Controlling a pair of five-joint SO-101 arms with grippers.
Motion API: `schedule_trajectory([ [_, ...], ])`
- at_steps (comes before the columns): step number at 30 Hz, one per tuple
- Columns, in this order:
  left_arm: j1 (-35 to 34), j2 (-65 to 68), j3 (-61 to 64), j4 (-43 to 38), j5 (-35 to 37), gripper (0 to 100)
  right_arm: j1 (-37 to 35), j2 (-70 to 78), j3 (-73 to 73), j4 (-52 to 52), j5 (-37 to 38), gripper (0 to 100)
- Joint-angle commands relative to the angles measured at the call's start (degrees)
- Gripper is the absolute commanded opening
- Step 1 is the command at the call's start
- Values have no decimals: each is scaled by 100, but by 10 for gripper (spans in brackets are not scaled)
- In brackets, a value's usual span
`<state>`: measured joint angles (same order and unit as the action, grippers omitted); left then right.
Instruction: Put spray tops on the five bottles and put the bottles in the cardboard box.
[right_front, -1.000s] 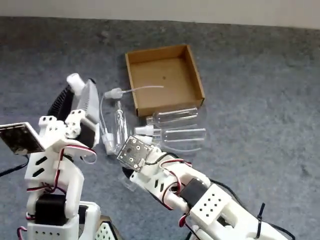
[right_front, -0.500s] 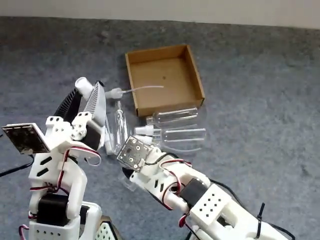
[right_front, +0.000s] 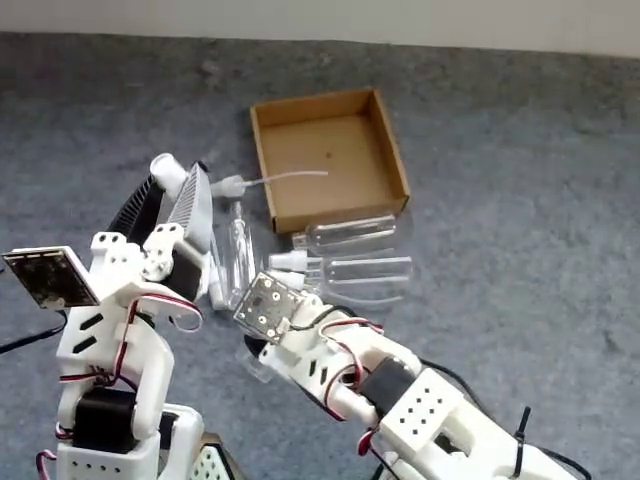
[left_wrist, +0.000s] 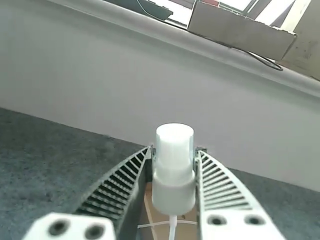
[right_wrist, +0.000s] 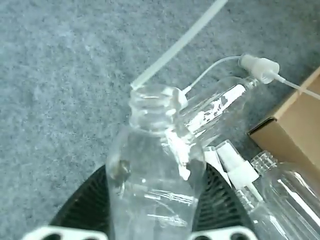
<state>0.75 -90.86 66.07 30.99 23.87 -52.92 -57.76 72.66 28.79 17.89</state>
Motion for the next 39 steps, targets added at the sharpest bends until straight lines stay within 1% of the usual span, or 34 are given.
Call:
schedule_trajectory([
  [1,119,-4,-171,-88,18,6,-4,-171,-48,-119,-62,4],
  [18,119,-13,136,-79,9,10,-4,-171,-40,-119,-62,4],
  [29,119,-13,136,97,9,10,-4,-180,-48,-119,-88,4],
  [39,84,-22,92,53,9,10,-31,-180,-48,-119,-97,4],
])
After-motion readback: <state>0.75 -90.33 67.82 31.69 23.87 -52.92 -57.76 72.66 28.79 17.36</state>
